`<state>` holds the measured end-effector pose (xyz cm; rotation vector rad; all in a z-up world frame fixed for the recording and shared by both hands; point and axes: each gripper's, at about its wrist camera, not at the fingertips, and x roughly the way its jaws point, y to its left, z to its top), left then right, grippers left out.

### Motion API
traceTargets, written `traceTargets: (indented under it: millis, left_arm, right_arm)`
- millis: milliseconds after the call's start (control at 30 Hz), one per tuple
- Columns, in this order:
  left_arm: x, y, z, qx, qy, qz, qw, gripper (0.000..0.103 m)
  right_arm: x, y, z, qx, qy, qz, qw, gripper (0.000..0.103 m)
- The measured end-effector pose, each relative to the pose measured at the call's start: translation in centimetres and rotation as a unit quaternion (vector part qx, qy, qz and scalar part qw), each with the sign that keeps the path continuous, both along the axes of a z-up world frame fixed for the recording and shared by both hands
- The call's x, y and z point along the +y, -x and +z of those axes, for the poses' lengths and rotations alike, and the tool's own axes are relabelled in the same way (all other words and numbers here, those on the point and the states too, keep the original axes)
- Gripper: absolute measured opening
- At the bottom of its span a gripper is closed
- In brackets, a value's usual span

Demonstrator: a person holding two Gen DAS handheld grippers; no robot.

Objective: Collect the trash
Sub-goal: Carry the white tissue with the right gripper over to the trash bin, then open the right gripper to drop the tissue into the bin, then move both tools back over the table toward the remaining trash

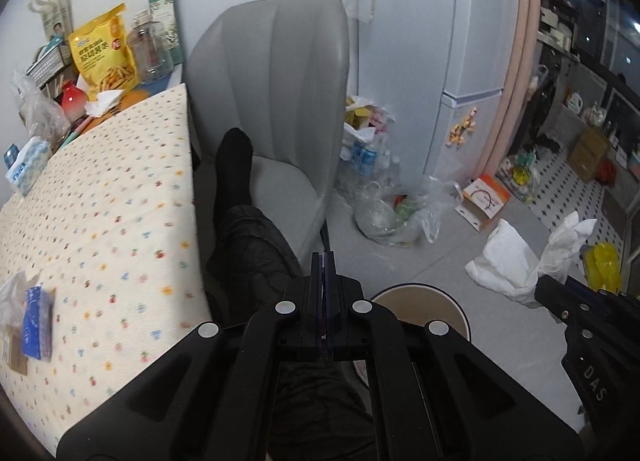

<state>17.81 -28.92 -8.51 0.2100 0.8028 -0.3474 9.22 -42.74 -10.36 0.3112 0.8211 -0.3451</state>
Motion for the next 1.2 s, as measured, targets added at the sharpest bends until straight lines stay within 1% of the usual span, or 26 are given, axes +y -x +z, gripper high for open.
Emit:
traceTargets:
  millis: [200,300,333,367,433,533,600,767,1000,1200]
  left_arm:
    - [-1.4,-1.0,-1.6,0.018,-0.010,0.000,0.9998,0.002]
    - [-1.9,-0.9,-1.9,0.020,-0.015,-0.004,0.9997,0.002]
    - [-2.2,-0.9,-2.0,0.021,-0.017,-0.006,0.9996,0.002]
    - [-2.3,-0.9,-2.1,0.022,-0.019,-0.006,0.9996,0.002]
    - [-2.5,-0.9,-2.2,0.021,-0.020,-0.005,0.9996,0.002]
    - [-2.8,-0.8,-2.2,0.021,-0.024,-0.006,0.9995,0.002]
    - [-3.2,-0.6,-2.1,0.021,-0.025,-0.009,0.9994,0.002]
    - [-4.7,0.0,-1.9,0.019,-0.028,-0.024,0.9991,0.002]
    - [-7.7,1.3,-2.6,0.028,-0.037,-0.056,0.9973,0.002]
    - [-10.7,2.7,-2.9,0.040,-0.028,-0.089,0.9948,0.002]
  right_arm:
    - [-1.6,-0.9,-1.5,0.011,-0.009,-0.007,1.000,0.012]
    - [-1.9,-1.1,-2.0,0.014,-0.014,-0.007,1.000,0.017]
    - [-2.0,-1.1,-2.1,0.013,-0.015,-0.008,1.000,0.028]
    - [-2.1,-1.0,-2.2,0.012,-0.014,-0.009,1.000,0.037]
    - [-2.3,-0.8,-2.2,0.009,-0.013,-0.012,1.000,0.045]
    - [-2.7,-0.4,-2.3,0.007,-0.015,-0.017,1.000,0.051]
    - [-3.1,-0.1,-2.3,0.006,-0.016,-0.021,1.000,0.053]
    - [-4.5,1.5,-1.8,-0.002,-0.010,-0.044,0.999,0.063]
    - [-6.8,4.0,-2.2,0.006,-0.011,-0.079,0.997,0.070]
    - [-8.6,6.3,-2.1,0.021,0.007,-0.108,0.994,0.072]
